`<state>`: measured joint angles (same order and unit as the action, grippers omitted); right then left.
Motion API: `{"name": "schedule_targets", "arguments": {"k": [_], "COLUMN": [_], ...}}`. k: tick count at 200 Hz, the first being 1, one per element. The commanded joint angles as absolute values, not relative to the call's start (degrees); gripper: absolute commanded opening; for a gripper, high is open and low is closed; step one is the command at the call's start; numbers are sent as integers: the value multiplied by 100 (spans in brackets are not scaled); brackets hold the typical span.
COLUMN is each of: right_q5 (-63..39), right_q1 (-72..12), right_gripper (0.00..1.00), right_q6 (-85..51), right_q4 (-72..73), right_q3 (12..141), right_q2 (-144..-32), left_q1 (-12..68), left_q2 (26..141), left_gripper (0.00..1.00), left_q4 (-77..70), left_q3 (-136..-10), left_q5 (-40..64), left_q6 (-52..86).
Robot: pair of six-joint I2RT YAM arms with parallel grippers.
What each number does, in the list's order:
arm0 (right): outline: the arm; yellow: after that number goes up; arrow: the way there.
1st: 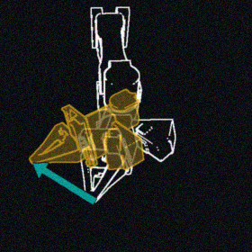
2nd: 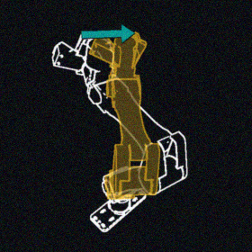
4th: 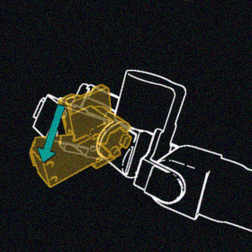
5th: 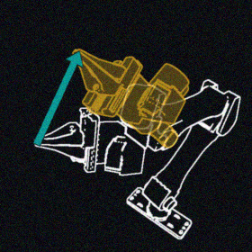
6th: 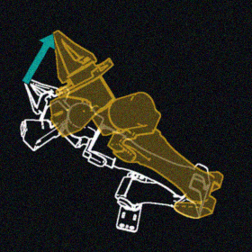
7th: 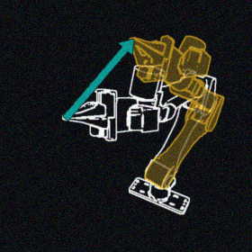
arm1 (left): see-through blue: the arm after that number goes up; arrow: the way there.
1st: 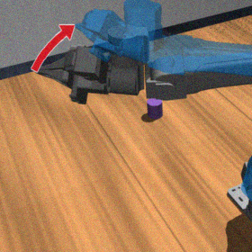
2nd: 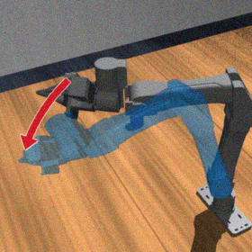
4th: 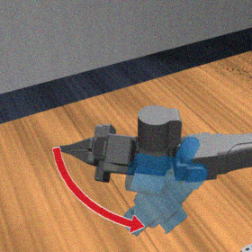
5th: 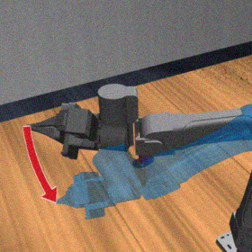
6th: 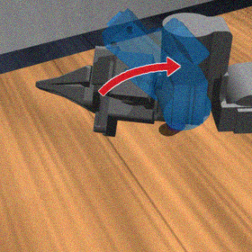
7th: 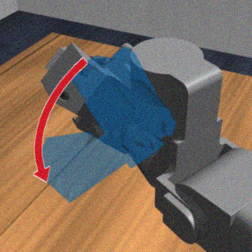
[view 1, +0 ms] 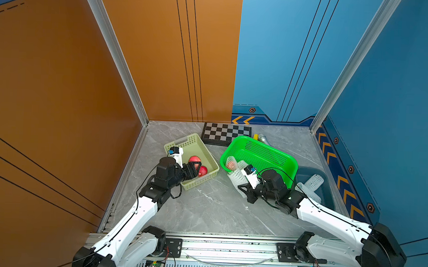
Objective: Remove foam nets from apples
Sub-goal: Place the apple in the basket.
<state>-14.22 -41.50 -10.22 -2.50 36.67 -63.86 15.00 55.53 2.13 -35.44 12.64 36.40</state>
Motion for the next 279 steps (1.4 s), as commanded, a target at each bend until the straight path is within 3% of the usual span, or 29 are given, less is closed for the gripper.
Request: {"name": "schedule_targets", "arguments": {"k": [1,49,83,101,162,193,242,260,279], "right_q5": [-567,553,679,813,819,835,1187,1078,1072], "right_q1": [-3824,-3186,-1918,-1177,942,1506,1792,1802,1800], "right_gripper": [0,0,4,0,0,0,4,13,31], "right_q6": [-1743,-1962,-2024,-2203,-2474,-2470,-2496,-2526,-2557], "right_q4": [-1087,-2150,-2823,-3178,-3382,-3437,-3309,-3246,-3202], "right_q3": [4071,4371,4547,4628,4319,4097,3670,3587,3557], "right_q2": [-6122,-5500,-5287,-5317,-5150,-5150,-5156,-5250,-5315], "left_q1": [1300,923,732,670,624,606,584,580,555], "left_q2": [6014,7069,7811,8150,8556,8478,8351,8302,8258], "left_gripper": [65,66,67,68,88,97,99,100,99], "left_q4": [605,988,1027,1028,1028,1028,1028,1024,1028], "left_q3": [-3891,-4615,-5041,-5192,-5368,-5351,-5370,-5363,-5366], "left_q5": [893,633,834,904,1072,1103,1256,1277,1333], "left_q6": [3553,3496,3460,3532,3620,3619,3637,3644,3649]}}
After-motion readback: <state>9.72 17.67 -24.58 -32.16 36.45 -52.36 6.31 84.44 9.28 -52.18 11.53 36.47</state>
